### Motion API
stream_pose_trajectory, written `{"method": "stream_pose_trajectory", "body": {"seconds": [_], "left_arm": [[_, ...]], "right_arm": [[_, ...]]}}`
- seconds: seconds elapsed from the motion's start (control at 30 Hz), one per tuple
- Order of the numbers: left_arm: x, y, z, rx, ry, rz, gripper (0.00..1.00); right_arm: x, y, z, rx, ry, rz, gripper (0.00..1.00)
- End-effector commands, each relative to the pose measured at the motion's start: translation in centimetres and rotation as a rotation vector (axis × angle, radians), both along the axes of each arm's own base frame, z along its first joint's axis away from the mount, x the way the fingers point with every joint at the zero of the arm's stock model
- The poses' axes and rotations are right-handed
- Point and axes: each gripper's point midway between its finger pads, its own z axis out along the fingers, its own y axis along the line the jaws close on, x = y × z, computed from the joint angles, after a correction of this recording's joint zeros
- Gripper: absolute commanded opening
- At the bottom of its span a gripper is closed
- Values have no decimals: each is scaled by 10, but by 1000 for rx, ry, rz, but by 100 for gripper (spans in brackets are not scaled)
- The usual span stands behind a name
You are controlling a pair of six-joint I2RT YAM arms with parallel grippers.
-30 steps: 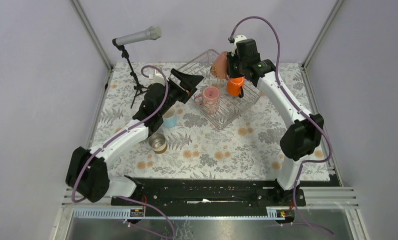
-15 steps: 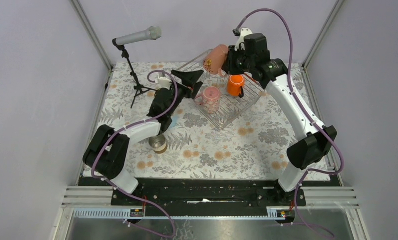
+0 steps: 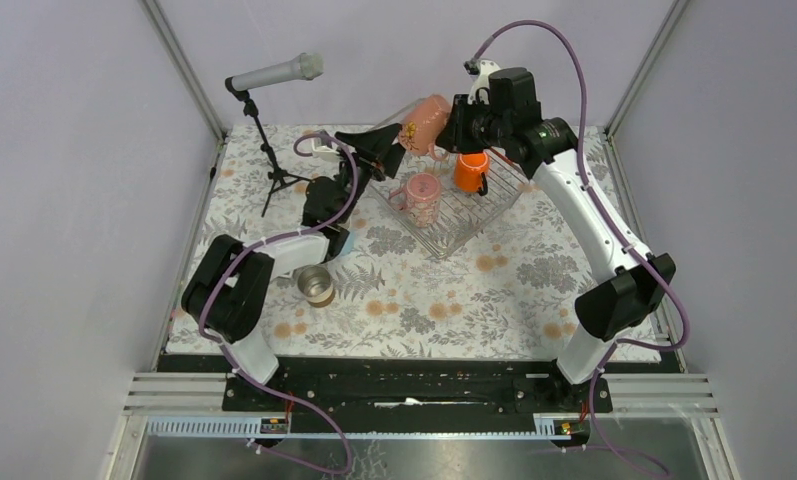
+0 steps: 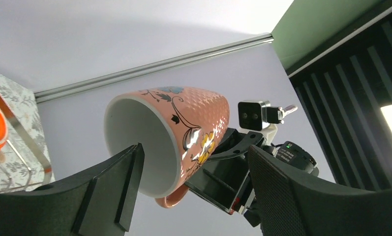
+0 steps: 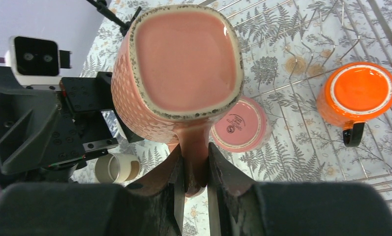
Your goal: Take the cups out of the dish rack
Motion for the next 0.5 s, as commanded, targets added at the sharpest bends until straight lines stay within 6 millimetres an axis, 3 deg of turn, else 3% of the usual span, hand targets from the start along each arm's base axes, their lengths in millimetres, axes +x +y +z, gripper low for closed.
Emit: {"method": "stream_pose_trajectory", "body": {"seconds": [0.0,0.17,0.47], "left_arm": [[-22,9,55,-137,-179,-52,80],[-40,12,80,-201,-282,-102,72],[-59,15,89,-265,-328,-181,43]], "right_arm": [[-21,12,70,137,-150,78,0],[-28,19,74,161,-143,136,0],[-42,22,84,216,-130,224,0]]}}
